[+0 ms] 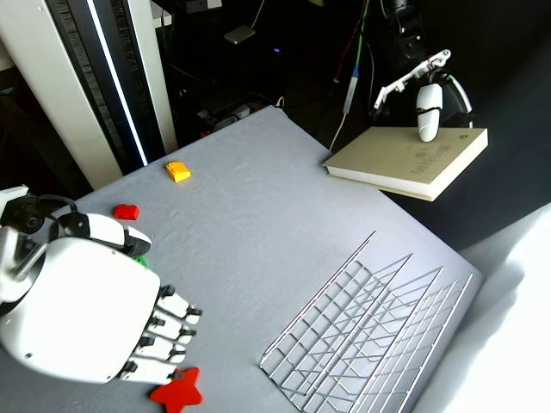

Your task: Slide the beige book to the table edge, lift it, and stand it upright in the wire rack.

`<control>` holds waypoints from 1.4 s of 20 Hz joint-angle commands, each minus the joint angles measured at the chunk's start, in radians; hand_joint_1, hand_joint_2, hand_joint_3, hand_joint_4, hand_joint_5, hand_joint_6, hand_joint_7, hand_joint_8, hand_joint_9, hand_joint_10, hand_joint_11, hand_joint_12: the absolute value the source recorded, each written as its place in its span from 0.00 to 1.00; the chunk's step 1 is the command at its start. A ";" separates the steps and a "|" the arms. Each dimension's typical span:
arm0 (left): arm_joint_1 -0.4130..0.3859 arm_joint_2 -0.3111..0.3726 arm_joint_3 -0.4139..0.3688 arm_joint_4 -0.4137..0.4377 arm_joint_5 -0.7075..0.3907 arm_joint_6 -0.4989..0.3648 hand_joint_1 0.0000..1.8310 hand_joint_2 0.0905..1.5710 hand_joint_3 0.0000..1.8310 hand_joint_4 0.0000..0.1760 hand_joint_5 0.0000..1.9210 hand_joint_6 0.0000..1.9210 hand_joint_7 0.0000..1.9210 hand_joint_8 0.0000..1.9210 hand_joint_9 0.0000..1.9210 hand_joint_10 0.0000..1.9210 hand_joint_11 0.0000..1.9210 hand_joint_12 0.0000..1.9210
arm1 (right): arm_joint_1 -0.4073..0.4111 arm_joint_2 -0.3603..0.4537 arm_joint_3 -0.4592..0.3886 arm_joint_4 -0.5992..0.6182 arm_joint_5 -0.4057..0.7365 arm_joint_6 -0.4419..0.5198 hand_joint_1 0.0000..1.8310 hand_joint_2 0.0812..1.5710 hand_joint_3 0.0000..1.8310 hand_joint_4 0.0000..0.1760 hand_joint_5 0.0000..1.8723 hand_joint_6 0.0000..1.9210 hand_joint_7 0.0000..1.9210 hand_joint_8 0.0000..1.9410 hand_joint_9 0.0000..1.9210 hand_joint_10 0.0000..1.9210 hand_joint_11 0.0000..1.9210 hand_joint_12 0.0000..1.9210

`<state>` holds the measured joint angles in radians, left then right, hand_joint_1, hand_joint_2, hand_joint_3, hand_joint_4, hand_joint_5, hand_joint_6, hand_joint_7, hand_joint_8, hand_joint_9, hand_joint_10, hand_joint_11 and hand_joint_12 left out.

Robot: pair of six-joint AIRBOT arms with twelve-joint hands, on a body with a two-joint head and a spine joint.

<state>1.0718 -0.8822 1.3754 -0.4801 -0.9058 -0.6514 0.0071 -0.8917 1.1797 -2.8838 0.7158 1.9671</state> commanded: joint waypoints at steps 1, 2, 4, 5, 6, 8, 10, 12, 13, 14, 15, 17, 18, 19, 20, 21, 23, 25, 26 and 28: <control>-0.008 0.012 0.013 -0.041 -0.158 -0.005 0.81 0.75 0.00 0.00 0.39 0.65 0.35 0.66 0.39 0.66 0.36 0.86 | 0.005 0.006 -0.005 -0.007 -0.055 0.029 0.16 0.72 0.00 0.00 0.16 0.00 0.17 0.00 0.17 0.00 0.00 0.44; -0.020 0.012 0.015 -0.041 -0.186 -0.005 0.81 0.75 0.00 0.00 0.38 0.66 0.35 0.66 0.39 0.67 0.36 0.86 | 0.005 0.009 -0.014 -0.030 -0.050 0.087 0.15 0.72 0.00 0.00 0.16 0.00 0.17 0.00 0.17 0.00 0.00 0.44; -0.031 0.012 0.010 -0.041 -0.227 -0.008 0.81 0.71 0.00 0.00 0.45 0.56 0.42 0.60 0.45 0.59 0.43 0.81 | 0.006 0.014 -0.029 -0.071 -0.047 0.148 0.14 0.73 0.00 0.00 0.16 0.00 0.17 0.00 0.17 0.00 0.00 0.44; -0.043 0.012 0.007 -0.041 -0.255 -0.009 0.81 0.71 0.00 0.00 0.45 0.55 0.42 0.60 0.45 0.59 0.43 0.80 | 0.007 0.015 -0.033 -0.073 -0.047 0.156 0.14 0.73 0.00 0.00 0.16 0.00 0.17 0.00 0.17 0.00 0.00 0.45; -0.053 0.013 0.007 -0.041 -0.276 -0.008 0.81 0.74 0.00 0.00 0.40 0.63 0.35 0.67 0.40 0.64 0.38 0.84 | 0.007 0.015 -0.035 -0.073 -0.047 0.163 0.14 0.73 0.00 0.00 0.16 0.00 0.17 0.00 0.17 0.00 0.00 0.45; -0.106 0.013 0.007 -0.083 -0.319 0.018 0.81 0.71 0.00 0.00 0.47 0.54 0.40 0.62 0.45 0.58 0.43 0.81 | 0.006 0.015 -0.038 -0.073 -0.041 0.163 0.14 0.73 0.00 0.00 0.16 0.00 0.17 0.00 0.17 0.00 0.00 0.44; -0.158 0.008 0.019 -0.137 -0.360 0.035 0.81 0.71 0.00 0.00 0.47 0.54 0.41 0.60 0.45 0.58 0.43 0.81 | 0.006 0.014 -0.038 -0.073 -0.008 0.120 0.13 0.74 0.00 0.00 0.16 0.00 0.17 0.00 0.17 0.00 0.00 0.44; -0.222 -0.005 0.044 -0.139 -0.392 0.035 0.81 0.74 0.00 0.00 0.40 0.63 0.35 0.67 0.40 0.65 0.38 0.84 | 0.010 0.014 -0.038 -0.073 0.032 0.041 0.13 0.74 0.00 0.00 0.15 0.00 0.16 0.00 0.17 0.00 0.00 0.44; -0.254 -0.013 0.057 -0.139 -0.413 0.034 0.81 0.75 0.00 0.00 0.39 0.65 0.33 0.68 0.38 0.67 0.36 0.86 | 0.011 0.014 -0.038 -0.073 0.039 0.037 0.13 0.74 0.00 0.00 0.15 0.00 0.16 0.00 0.17 0.00 0.00 0.44; -0.275 -0.019 0.067 -0.139 -0.428 0.032 0.81 0.75 0.00 0.00 0.38 0.66 0.33 0.68 0.38 0.67 0.36 0.86 | 0.010 0.013 -0.038 -0.074 0.039 0.037 0.13 0.74 0.00 0.00 0.14 0.00 0.16 0.00 0.17 0.00 0.00 0.43; -0.304 -0.026 0.077 -0.139 -0.444 0.030 0.81 0.76 0.00 0.00 0.38 0.67 0.34 0.69 0.38 0.67 0.35 0.87 | 0.011 0.013 -0.038 -0.074 0.039 0.037 0.12 0.74 0.00 0.00 0.14 0.00 0.16 0.00 0.17 0.00 0.00 0.43; -0.337 -0.031 0.077 -0.127 -0.448 0.025 0.81 0.75 0.00 0.00 0.38 0.66 0.36 0.66 0.39 0.66 0.35 0.86 | 0.010 0.010 -0.038 -0.078 0.041 0.038 0.12 0.74 0.00 0.00 0.14 0.00 0.16 0.00 0.17 0.00 0.00 0.44; -0.352 -0.033 0.074 -0.103 -0.448 0.014 0.81 0.75 0.00 0.00 0.38 0.66 0.35 0.66 0.39 0.66 0.35 0.87 | 0.009 0.007 -0.038 -0.084 0.042 0.040 0.12 0.74 0.00 0.00 0.14 0.00 0.16 0.00 0.16 0.00 0.00 0.42; -0.364 -0.037 0.068 -0.078 -0.447 0.006 0.81 0.75 0.00 0.00 0.38 0.65 0.35 0.66 0.39 0.67 0.35 0.86 | 0.011 0.006 -0.040 -0.094 0.044 0.044 0.12 0.74 0.00 0.00 0.15 0.00 0.16 0.00 0.17 0.00 0.00 0.43; -0.378 -0.040 0.060 -0.053 -0.445 0.001 0.81 0.75 0.00 0.00 0.39 0.65 0.34 0.67 0.39 0.67 0.35 0.87 | 0.017 0.005 -0.043 -0.120 0.048 0.054 0.13 0.74 0.00 0.00 0.16 0.01 0.17 0.00 0.17 0.00 0.00 0.43; -0.413 -0.050 0.045 -0.020 -0.444 0.000 0.81 0.76 0.00 0.00 0.39 0.65 0.32 0.69 0.37 0.69 0.35 0.86 | 0.024 0.005 -0.046 -0.128 0.056 0.069 0.13 0.74 0.00 0.00 0.16 0.01 0.17 0.00 0.17 0.00 0.00 0.43; -0.443 -0.063 0.041 0.007 -0.441 -0.001 0.81 0.76 0.00 0.00 0.39 0.65 0.32 0.69 0.37 0.69 0.35 0.86 | 0.022 0.005 -0.046 -0.128 0.056 0.069 0.13 0.74 0.00 0.00 0.16 0.01 0.17 0.00 0.17 0.00 0.00 0.43; -0.498 -0.096 0.041 0.065 -0.428 -0.004 0.81 0.75 0.00 0.00 0.38 0.66 0.35 0.66 0.39 0.67 0.34 0.87 | 0.027 0.004 -0.047 -0.128 0.056 0.069 0.12 0.75 0.00 0.00 0.13 0.00 0.15 0.00 0.15 0.00 0.00 0.40; -0.509 -0.109 0.040 0.070 -0.428 -0.004 0.81 0.75 0.00 0.00 0.38 0.66 0.36 0.66 0.40 0.66 0.34 0.87 | 0.028 0.004 -0.048 -0.128 0.056 0.069 0.12 0.75 0.00 0.00 0.13 0.00 0.14 0.00 0.15 0.00 0.00 0.41; -0.522 -0.135 0.040 0.074 -0.428 0.002 0.81 0.75 0.00 0.00 0.38 0.65 0.35 0.67 0.40 0.66 0.35 0.87 | 0.033 0.002 -0.050 -0.128 0.056 0.070 0.12 0.75 0.00 0.00 0.12 0.00 0.13 0.00 0.14 0.00 0.00 0.39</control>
<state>0.5606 -1.0340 1.4113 -0.3840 -1.2179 -0.6315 0.0261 -0.8936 1.1328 -2.9772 0.8238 2.0304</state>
